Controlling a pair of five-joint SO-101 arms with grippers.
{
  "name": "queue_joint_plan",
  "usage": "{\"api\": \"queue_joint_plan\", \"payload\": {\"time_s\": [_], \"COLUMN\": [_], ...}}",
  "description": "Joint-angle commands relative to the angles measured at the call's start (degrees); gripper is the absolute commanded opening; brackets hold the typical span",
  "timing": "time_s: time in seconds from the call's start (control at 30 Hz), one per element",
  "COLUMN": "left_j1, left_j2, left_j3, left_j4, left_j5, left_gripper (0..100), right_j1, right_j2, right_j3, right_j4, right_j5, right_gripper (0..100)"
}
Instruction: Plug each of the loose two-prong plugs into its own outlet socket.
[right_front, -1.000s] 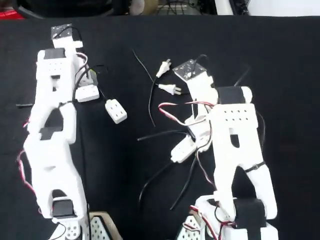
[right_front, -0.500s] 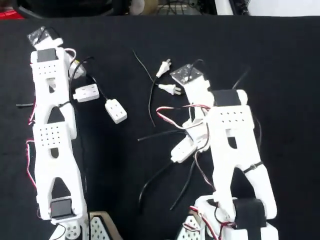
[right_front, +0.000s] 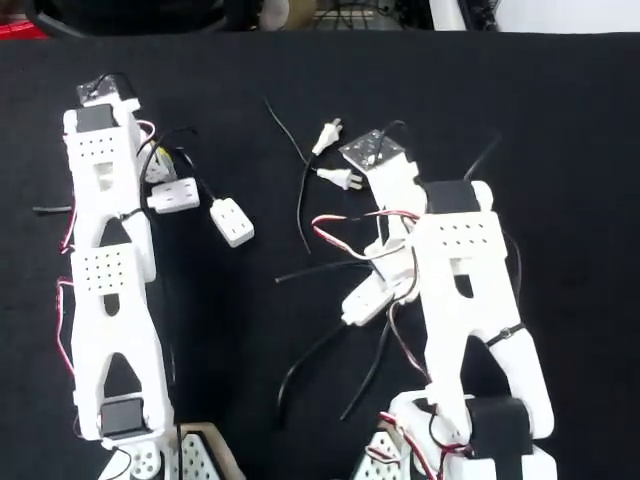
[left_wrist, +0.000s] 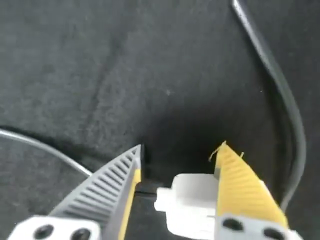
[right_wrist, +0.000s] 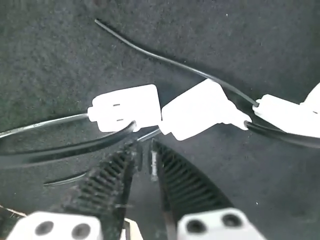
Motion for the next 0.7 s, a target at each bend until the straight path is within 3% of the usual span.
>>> {"api": "queue_joint_plan", "payload": {"time_s": [0.0,0.2,0.4,0.67], "left_j1": [-0.6,-0.5,-0.8,-2.0], "left_j2": [-2.0,-10.9,-23.4,-28.7], "left_j3": [3.1,17.5,33.1,50.5], "left_j4": [0.9,0.9,0.6,-4.0], "left_j5": [-3.3,-9.5,-12.2,-14.2], "left_gripper": [23,23,23,23], "right_j1": [-0.7,-0.7,-0.7,-0.7], "right_j2": [-1.9,-1.9,-1.9,-1.9], "right_j3": [-0.3,-0.3,-0.2,-0.2], "right_j4": [-0.6,-0.6,-0.5,-0.2], "right_j5": [-0.4,-0.4,-0.4,-0.4], "right_gripper": [3.5,3.5,3.5,3.5]}}
